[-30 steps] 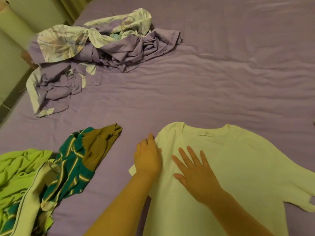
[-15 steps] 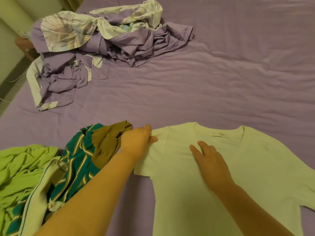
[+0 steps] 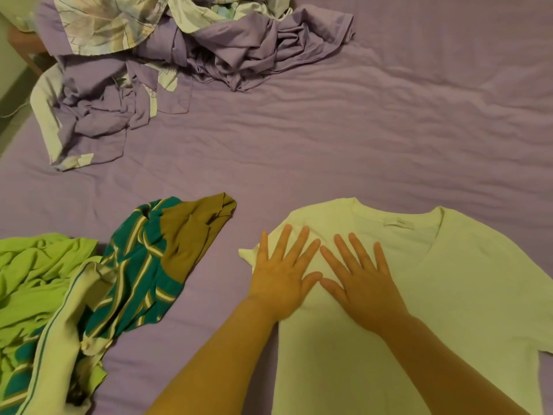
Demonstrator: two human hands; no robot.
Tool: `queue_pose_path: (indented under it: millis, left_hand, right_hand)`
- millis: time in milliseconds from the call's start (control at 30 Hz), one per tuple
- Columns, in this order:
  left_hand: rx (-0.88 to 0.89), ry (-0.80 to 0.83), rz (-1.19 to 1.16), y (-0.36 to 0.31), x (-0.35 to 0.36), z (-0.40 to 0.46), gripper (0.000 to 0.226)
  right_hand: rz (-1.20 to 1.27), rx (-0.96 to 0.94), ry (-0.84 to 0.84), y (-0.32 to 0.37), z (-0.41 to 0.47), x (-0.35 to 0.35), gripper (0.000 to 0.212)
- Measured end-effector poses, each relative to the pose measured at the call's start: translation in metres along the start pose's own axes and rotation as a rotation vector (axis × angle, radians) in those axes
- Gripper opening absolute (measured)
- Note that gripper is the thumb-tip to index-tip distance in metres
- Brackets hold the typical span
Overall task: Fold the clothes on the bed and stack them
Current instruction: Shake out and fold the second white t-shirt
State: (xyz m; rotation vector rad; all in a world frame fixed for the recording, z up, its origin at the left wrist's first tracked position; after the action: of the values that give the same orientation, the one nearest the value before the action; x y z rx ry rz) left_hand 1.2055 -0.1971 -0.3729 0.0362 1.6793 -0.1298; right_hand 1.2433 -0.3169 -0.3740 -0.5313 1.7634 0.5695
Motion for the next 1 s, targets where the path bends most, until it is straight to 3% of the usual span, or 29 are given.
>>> queue_pose_path:
  millis: [200,367,567,800,900,1000]
  left_hand:
    - [-0.161,0.061,0.047,0.001,-0.004,-0.01,0.065]
    - [-0.143,0.115,-0.018,-0.03,0.0,-0.071,0.064]
    - [-0.197,0.195,-0.097,-0.072,0.011,-0.153,0.061]
    - [-0.175,0.211,-0.185,-0.13,0.015,-0.225,0.079]
    - [-0.256,0.268,-0.237,-0.146,0.016,-0.251,0.091]
    - [-0.371,0.213,-0.367,-0.153,0.001,-0.279,0.098]
  right_hand:
    - [0.013,0.155,-0.045,0.001,-0.041,0.001,0.067]
    - [0.03,0.084,-0.051,0.026,-0.121,0.016,0.061]
    - [0.067,0.131,0.034,0.047,-0.199,0.031,0.061]
    - [0.122,0.138,0.197,0.066,-0.264,0.056,0.061]
    - [0.118,0.092,0.2,0.066,-0.291,0.063,0.059]
    - [0.089,0.058,0.207,0.061,-0.321,0.067,0.058]
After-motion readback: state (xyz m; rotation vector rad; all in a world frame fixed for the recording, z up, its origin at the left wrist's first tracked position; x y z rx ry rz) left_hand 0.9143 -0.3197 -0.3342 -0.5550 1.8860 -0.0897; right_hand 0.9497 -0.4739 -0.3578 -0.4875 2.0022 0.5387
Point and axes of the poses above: each hand's wrist, its own z-axis towards the middle knuckle, its own x-axis out of the palm, y = z × x, the point moved 9 cm from there along z, towards the middle knuckle, and after that the axes turned 2 degrees about x, right-handed, at the moved point
